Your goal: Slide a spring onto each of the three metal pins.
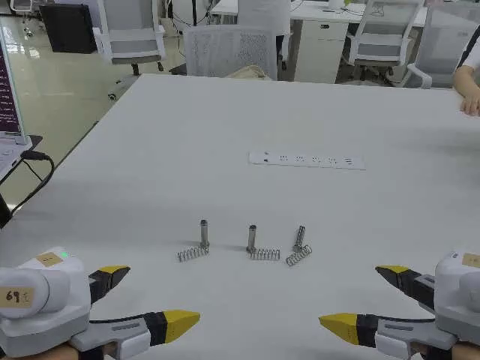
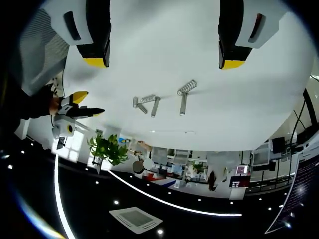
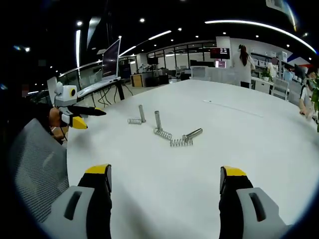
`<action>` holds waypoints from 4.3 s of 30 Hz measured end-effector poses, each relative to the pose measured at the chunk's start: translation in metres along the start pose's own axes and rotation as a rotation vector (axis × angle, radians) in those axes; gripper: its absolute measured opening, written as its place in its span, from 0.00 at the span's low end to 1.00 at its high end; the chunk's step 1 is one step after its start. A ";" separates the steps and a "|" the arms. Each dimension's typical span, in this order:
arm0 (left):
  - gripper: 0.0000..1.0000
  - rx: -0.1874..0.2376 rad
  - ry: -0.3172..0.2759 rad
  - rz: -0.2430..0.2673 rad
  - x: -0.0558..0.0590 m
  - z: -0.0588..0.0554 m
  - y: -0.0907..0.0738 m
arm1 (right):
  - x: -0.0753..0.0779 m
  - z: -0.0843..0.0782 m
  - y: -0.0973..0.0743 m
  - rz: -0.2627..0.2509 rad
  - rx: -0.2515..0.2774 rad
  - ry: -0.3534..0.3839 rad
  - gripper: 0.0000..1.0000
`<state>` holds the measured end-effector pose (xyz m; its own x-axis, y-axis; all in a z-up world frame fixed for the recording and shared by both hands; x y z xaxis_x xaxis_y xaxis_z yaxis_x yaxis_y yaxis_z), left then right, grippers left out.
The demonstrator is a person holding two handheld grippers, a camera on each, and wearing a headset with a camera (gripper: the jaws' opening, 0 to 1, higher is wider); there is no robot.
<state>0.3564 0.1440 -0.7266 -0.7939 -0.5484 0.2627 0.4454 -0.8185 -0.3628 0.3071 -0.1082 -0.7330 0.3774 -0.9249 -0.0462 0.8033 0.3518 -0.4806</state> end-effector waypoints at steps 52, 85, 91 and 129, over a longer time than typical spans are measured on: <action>0.85 0.000 -0.004 -0.005 -0.002 -0.002 0.001 | -0.002 -0.004 0.001 0.006 -0.017 0.001 0.85; 0.84 -0.002 -0.006 -0.014 0.002 -0.001 0.002 | -0.002 -0.008 0.003 0.008 -0.037 -0.002 0.84; 0.84 -0.001 -0.006 -0.019 0.004 -0.001 0.002 | 0.000 -0.009 0.002 0.001 -0.036 0.001 0.83; 0.82 0.029 -0.002 -0.015 0.001 0.006 -0.001 | 0.033 0.065 0.034 -0.099 0.021 -0.017 0.60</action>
<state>0.3571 0.1433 -0.7208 -0.7997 -0.5361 0.2703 0.4451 -0.8315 -0.3324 0.3767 -0.1169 -0.6940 0.3030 -0.9529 0.0159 0.8468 0.2615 -0.4632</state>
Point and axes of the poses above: the centre of the closed fingertips' face, and the gripper's own axes: y roughly forward along the fingers, x roughly to its right, z roughly out of its top, the point moved 1 cm from there along -y, roughly backward along the fingers, and after that the axes turned 9 degrees about -z, right-handed, at the moved point
